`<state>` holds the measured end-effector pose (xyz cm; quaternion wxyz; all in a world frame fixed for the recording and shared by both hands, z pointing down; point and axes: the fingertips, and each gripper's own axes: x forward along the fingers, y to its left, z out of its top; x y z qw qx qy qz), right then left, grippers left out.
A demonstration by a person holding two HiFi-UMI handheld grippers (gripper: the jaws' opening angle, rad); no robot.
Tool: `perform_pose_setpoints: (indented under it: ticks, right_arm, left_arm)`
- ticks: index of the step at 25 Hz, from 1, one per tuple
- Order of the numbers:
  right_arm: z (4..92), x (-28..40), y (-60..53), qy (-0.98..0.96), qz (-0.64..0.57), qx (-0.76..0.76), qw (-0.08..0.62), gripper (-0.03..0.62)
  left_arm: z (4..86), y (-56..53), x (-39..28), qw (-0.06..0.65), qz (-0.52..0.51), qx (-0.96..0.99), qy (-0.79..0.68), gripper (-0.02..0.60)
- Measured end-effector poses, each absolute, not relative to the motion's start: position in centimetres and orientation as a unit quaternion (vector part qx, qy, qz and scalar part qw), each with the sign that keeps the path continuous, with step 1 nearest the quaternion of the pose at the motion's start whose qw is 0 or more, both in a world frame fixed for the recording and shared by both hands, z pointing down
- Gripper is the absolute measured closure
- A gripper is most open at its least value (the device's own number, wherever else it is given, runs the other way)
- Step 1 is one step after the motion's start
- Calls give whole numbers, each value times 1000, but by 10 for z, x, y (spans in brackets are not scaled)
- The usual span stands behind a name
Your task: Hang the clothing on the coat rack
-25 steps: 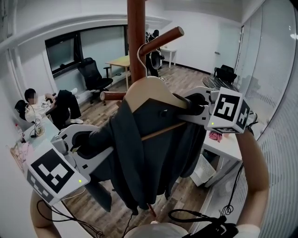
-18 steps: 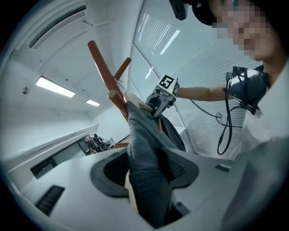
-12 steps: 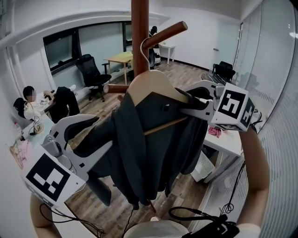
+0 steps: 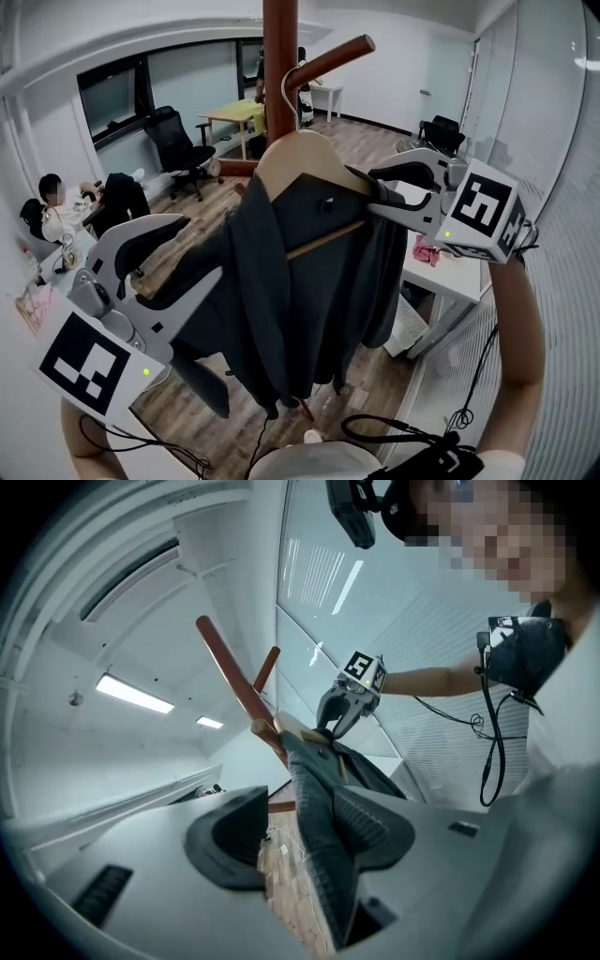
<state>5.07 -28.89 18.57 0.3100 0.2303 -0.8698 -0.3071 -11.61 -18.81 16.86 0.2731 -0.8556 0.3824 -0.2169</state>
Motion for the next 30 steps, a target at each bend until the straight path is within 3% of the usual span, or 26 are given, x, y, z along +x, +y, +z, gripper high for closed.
perform_pose_setpoints:
  ticks: [10,18,20,22,25,30]
  right_arm:
    - [181,34,-254,-826,-354,263,352,436]
    - [190,35,-219,-808,-367,289,359,442]
    - [194,31,-208,-811,-363,297,350,477]
    - [196,23,-198,-814,-362,303,339,515]
    - [191,19,-188,-809,-371,316,327,545]
    - [181,31,-164,-811,-365,356,286,571]
  left_arm:
    - [151,-171,-133,343,-222,-834,371,368]
    - [145,-153,-134,359,-208,-827,378,368]
    - [145,-147,-134,337,-195,-838,383,373]
    - [142,-140,-139,293,-168,-849,405,427]
    - [130,-131,-137,287,-149,-846,425,527]
    - [140,-126,-102,276,-134,-861,407,567]
